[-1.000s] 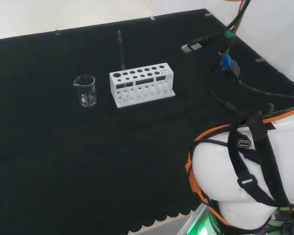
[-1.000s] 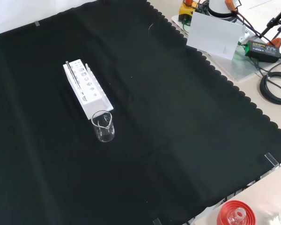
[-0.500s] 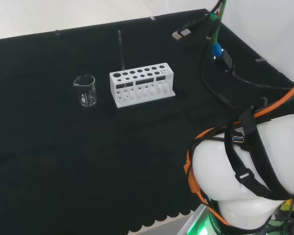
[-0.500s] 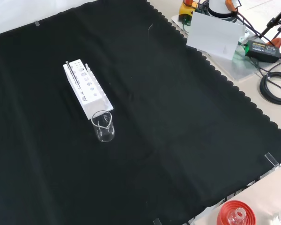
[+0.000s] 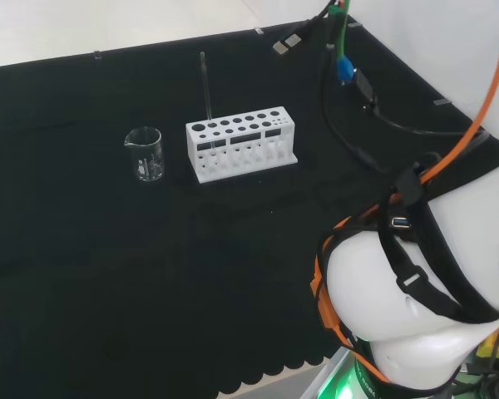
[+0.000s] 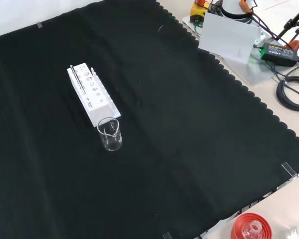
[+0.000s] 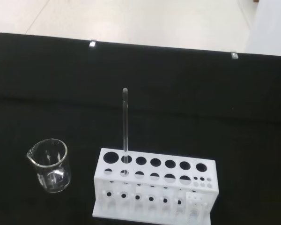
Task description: Take the glass rod from the white test tube rack.
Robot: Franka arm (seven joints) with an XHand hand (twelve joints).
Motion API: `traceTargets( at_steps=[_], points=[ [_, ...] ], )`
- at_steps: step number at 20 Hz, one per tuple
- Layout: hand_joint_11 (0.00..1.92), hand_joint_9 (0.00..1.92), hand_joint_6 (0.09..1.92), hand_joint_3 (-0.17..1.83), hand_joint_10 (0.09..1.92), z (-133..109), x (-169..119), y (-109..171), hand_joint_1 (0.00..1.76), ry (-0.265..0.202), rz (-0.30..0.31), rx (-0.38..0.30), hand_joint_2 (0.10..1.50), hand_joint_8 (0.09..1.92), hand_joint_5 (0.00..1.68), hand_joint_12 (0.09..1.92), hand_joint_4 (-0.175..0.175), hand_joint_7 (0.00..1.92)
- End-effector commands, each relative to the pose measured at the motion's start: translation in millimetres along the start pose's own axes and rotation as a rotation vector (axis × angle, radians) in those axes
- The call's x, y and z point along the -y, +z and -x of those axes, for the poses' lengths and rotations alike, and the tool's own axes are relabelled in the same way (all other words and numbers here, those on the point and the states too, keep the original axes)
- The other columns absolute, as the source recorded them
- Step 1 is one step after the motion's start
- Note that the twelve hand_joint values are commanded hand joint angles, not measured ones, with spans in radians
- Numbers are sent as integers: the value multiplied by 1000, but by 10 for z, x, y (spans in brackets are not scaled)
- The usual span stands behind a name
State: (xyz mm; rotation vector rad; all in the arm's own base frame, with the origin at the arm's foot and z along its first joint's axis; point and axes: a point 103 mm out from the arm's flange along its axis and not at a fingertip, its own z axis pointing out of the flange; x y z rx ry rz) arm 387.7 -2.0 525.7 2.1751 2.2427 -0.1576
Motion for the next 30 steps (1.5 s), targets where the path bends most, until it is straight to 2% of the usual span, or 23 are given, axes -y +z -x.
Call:
traceTargets(
  at_steps=[1, 3, 6, 8, 15, 18, 22, 30],
  points=[
    [231, 338, 123, -108, 939, -86, -422, 200, 720, -72, -8, 8, 1209, 909, 430, 1424, -119, 189],
    [247, 365, 218, -142, 917, -128, -530, 292, 732, -88, -13, 16, 1235, 904, 403, 1419, -120, 198],
    [268, 382, 453, -172, 908, -195, -681, 401, 741, -103, -25, -1, 1254, 904, 324, 1409, -121, 207],
    [280, 384, 527, -175, 909, -231, -770, 479, 740, -113, -38, -8, 1252, 908, 303, 1407, -124, 212],
    [327, 407, 624, -175, 908, -311, -1054, 813, 745, -135, -70, -48, 1250, 917, 338, 1393, -134, 248],
    [336, 410, 657, -175, 909, -360, -1141, 935, 746, -167, -50, -42, 1253, 918, 348, 1391, -136, 255],
    [355, 426, 706, -175, 915, -406, -1265, 1136, 734, -196, -66, -40, 1249, 923, 374, 1391, -135, 281],
    [369, 435, 727, -175, 912, -361, -1532, 1542, 708, -231, -104, -82, 1242, 920, 377, 1390, -130, 299]
  ],
)
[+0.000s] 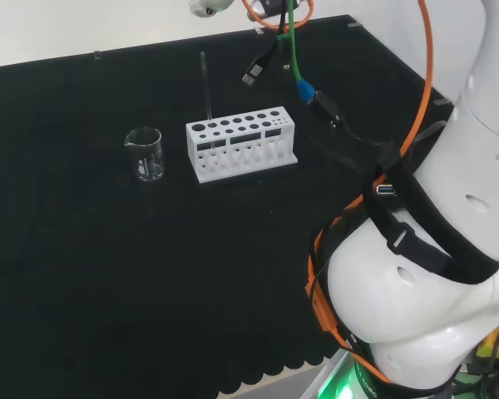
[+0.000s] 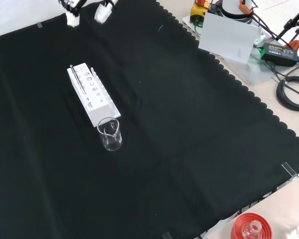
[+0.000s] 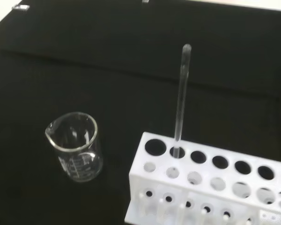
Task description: Take the glass rod from the white test tube rack.
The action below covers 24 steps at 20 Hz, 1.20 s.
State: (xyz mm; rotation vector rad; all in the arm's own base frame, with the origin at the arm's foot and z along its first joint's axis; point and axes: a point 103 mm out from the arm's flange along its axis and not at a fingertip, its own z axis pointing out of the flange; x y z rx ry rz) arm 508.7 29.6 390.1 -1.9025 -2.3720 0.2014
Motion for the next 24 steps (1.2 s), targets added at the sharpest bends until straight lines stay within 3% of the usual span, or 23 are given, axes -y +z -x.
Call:
traceTargets(
  at_steps=[1, 24],
  points=[
    [370, 435, 729, -175, 911, 101, -291, 309, 707, -42, -16, -37, 1242, 920, 377, 1390, -130, 300],
    [386, 452, 741, -175, 910, 238, -956, 907, 665, -108, -125, -70, 1245, 915, 366, 1392, -139, 316]
  ],
)
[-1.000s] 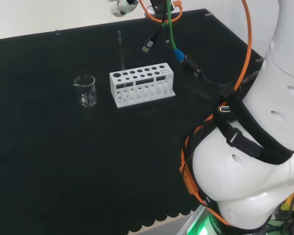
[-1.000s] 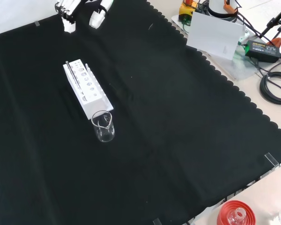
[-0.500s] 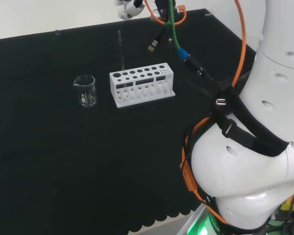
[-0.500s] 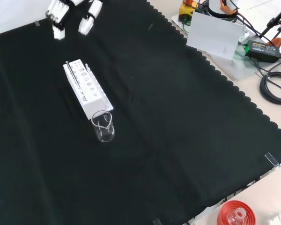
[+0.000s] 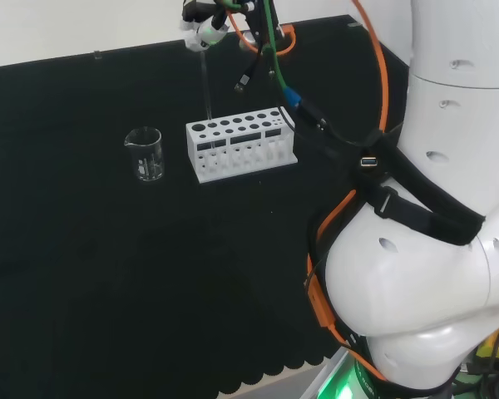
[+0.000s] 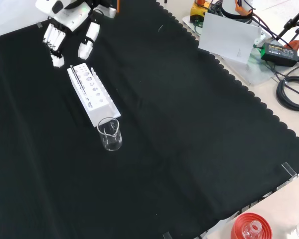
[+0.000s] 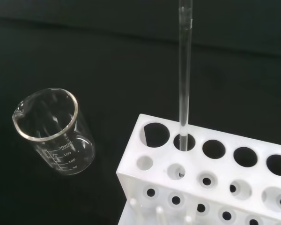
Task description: Take the glass rod from the white test tube rack.
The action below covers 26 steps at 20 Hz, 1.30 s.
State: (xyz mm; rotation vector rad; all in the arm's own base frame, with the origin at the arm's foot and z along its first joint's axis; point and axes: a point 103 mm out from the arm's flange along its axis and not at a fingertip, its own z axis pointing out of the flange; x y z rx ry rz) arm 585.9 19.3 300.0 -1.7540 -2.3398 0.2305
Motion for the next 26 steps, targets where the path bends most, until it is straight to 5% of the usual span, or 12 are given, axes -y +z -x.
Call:
traceTargets(
  at_steps=[1, 10, 26],
  points=[
    [387, 453, 739, -175, 911, 0, -103, 138, 657, -38, -40, -1, 1243, 913, 361, 1393, -138, 318],
    [419, 498, 716, -175, 917, 50, -79, 247, 613, -42, -90, 67, 1229, 891, 358, 1403, -132, 339],
    [422, 485, 705, -175, 910, 282, -185, 334, 623, -29, -144, -7, 1217, 868, 367, 1402, -124, 335]
  ],
)
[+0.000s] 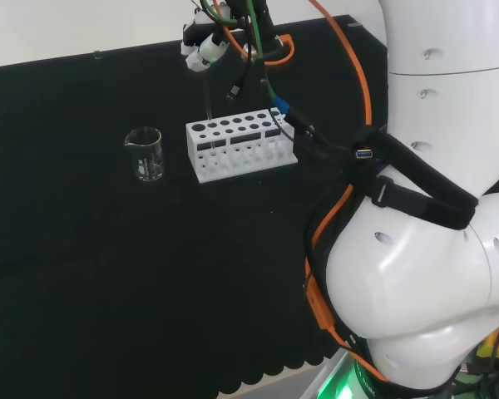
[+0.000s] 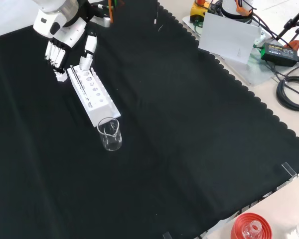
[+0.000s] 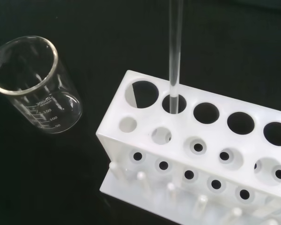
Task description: Take the glass rod from the white test tube rack.
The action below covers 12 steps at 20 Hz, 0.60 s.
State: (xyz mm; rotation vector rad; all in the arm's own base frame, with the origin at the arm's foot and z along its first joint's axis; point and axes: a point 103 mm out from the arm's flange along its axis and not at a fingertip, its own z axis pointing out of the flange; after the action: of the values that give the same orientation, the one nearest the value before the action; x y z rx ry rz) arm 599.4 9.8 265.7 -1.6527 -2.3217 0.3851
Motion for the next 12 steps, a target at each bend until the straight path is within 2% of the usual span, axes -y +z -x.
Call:
traceTargets(
  at_steps=[1, 5, 12],
  points=[
    [421, 484, 705, -175, 911, 144, 3, 43, 623, 11, -18, -33, 1217, 868, 367, 1402, -124, 333],
    [423, 484, 706, -175, 916, 183, 28, 64, 625, 20, -24, -8, 1218, 868, 369, 1404, -124, 330],
    [458, 518, 712, -175, 921, 111, 22, 87, 626, 9, -29, 4, 1220, 876, 374, 1399, -125, 354]
  ],
)
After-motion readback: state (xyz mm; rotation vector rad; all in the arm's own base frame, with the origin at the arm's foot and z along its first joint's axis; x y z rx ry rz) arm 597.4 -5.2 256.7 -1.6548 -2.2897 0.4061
